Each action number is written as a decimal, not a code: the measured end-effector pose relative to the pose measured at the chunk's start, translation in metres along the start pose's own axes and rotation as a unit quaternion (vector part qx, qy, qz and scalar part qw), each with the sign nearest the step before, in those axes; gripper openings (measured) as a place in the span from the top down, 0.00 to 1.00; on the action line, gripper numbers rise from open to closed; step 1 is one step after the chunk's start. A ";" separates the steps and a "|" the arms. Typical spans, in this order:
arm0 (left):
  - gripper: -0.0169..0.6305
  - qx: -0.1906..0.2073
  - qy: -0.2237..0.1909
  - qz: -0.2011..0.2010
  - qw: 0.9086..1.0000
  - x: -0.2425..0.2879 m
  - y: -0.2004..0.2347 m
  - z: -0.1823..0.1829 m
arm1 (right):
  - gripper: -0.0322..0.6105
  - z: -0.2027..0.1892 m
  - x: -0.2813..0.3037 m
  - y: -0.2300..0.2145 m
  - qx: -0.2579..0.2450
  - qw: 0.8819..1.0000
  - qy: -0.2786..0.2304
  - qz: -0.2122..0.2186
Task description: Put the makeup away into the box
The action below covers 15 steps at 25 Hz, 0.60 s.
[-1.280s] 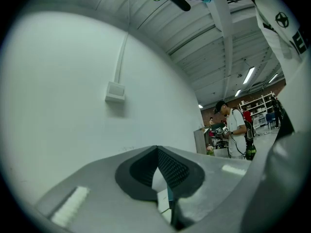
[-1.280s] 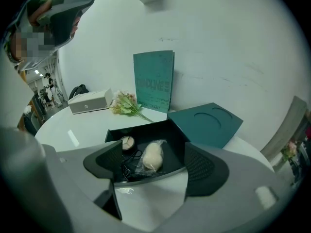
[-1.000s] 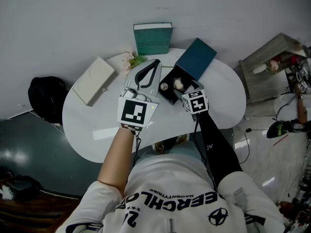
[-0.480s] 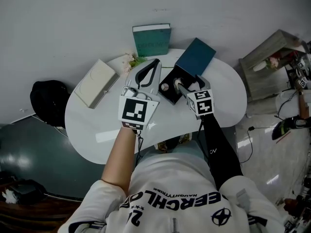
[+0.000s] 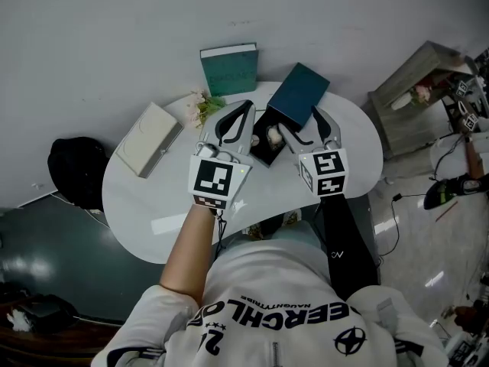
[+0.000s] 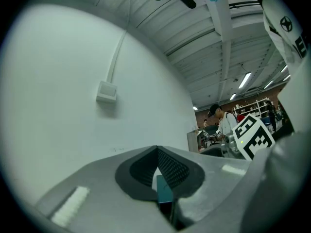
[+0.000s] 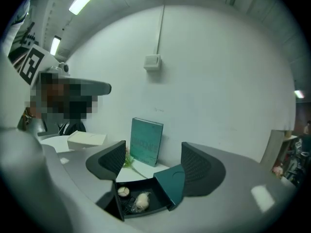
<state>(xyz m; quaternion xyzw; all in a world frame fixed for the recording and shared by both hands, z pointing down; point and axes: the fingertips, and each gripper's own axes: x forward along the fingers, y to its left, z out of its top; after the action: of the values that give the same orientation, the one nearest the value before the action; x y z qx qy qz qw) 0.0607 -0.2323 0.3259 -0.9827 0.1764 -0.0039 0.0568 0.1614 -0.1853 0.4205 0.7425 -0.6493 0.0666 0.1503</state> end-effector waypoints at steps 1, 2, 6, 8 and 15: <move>0.97 0.002 -0.001 -0.001 1.000 -0.001 -0.002 0.001 | 0.35 0.008 -0.005 -0.001 -0.003 1.000 -0.013 -0.003; 0.97 0.004 -0.003 -0.001 1.000 -0.001 -0.004 0.003 | 0.35 0.016 -0.011 -0.002 -0.003 1.000 -0.026 -0.006; 0.97 0.010 -0.005 0.001 1.000 -0.004 -0.007 0.007 | 0.36 0.031 -0.027 -0.005 -0.006 0.998 -0.059 -0.015; 0.97 0.012 -0.005 0.002 1.000 -0.005 -0.009 0.008 | 0.36 0.034 -0.031 -0.005 -0.010 0.998 -0.063 -0.017; 0.97 0.012 -0.009 -0.001 1.000 -0.008 -0.015 0.012 | 0.36 0.044 -0.044 -0.002 -0.019 0.997 -0.080 -0.012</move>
<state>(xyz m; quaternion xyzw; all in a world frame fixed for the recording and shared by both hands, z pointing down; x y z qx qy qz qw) 0.0585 -0.2143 0.3158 -0.9821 0.1750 0.0027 0.0704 0.1524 -0.1571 0.3660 0.7504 -0.6512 -0.0074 0.1132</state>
